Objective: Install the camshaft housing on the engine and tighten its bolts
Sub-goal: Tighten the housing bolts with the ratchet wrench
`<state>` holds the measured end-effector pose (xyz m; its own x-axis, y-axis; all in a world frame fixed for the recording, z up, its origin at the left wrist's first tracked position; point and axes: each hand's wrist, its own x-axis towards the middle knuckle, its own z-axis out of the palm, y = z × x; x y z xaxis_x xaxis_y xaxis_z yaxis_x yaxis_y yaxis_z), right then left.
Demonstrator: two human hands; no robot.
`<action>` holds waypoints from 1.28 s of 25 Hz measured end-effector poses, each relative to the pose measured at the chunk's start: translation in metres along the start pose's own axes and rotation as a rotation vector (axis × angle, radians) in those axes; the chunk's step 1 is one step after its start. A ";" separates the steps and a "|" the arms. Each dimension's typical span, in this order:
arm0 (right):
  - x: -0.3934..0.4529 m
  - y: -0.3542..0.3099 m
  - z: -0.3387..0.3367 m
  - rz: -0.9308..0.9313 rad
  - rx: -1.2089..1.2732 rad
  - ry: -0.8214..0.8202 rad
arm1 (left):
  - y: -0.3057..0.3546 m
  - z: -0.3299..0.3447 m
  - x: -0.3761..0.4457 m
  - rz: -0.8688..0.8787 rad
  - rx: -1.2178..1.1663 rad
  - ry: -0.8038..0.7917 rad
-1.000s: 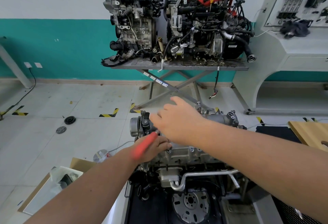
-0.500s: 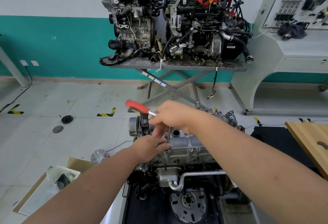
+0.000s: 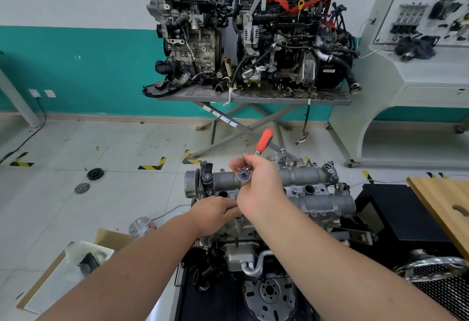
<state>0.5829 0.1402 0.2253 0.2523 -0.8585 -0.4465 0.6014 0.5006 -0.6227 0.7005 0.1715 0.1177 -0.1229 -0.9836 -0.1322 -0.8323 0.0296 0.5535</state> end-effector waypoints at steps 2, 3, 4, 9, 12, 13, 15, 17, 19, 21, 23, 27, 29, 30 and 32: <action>0.001 -0.003 -0.005 0.035 0.106 -0.087 | -0.004 0.001 0.002 -0.006 0.014 -0.007; 0.001 -0.005 -0.009 0.053 0.138 -0.137 | -0.006 0.002 0.003 -0.010 0.020 -0.006; 0.001 -0.007 -0.014 0.067 0.149 -0.186 | -0.007 0.002 0.004 -0.016 0.026 -0.005; 0.002 -0.010 -0.029 0.117 0.108 -0.342 | -0.009 0.003 0.005 -0.014 0.056 -0.004; 0.002 -0.013 -0.039 0.130 0.054 -0.431 | -0.011 0.005 0.007 -0.016 0.086 -0.007; 0.001 -0.013 -0.042 0.128 0.044 -0.467 | -0.012 0.005 0.007 -0.013 0.096 -0.003; 0.001 -0.013 -0.047 0.114 0.030 -0.534 | -0.012 0.005 0.007 -0.004 0.101 -0.001; 0.000 -0.012 -0.049 0.073 -0.014 -0.560 | -0.012 0.005 0.007 0.006 0.095 -0.006; 0.000 -0.010 -0.048 0.011 -0.050 -0.565 | -0.012 0.005 0.007 0.003 0.087 -0.007; -0.002 -0.006 -0.046 -0.060 -0.052 -0.575 | -0.011 0.004 0.007 0.004 0.082 0.001; -0.003 0.000 -0.046 -0.165 -0.045 -0.558 | -0.011 0.004 0.006 0.000 0.080 0.001; -0.006 0.023 -0.061 -0.535 -0.337 -0.438 | -0.013 0.005 0.005 -0.024 0.083 -0.012; -0.002 0.023 -0.070 -0.929 -0.704 -0.411 | -0.011 0.004 0.005 -0.027 0.069 -0.015; 0.004 0.018 -0.072 -1.060 -0.820 -0.448 | -0.010 0.003 0.005 -0.026 0.065 -0.019; 0.010 -0.002 -0.068 -1.143 -1.038 -0.578 | -0.009 0.001 0.005 -0.030 0.050 -0.029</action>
<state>0.5322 0.1382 0.1783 0.4376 -0.6180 0.6531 -0.0101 -0.7297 -0.6837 0.7064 0.1666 0.1110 -0.1130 -0.9785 -0.1725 -0.8619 0.0101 0.5070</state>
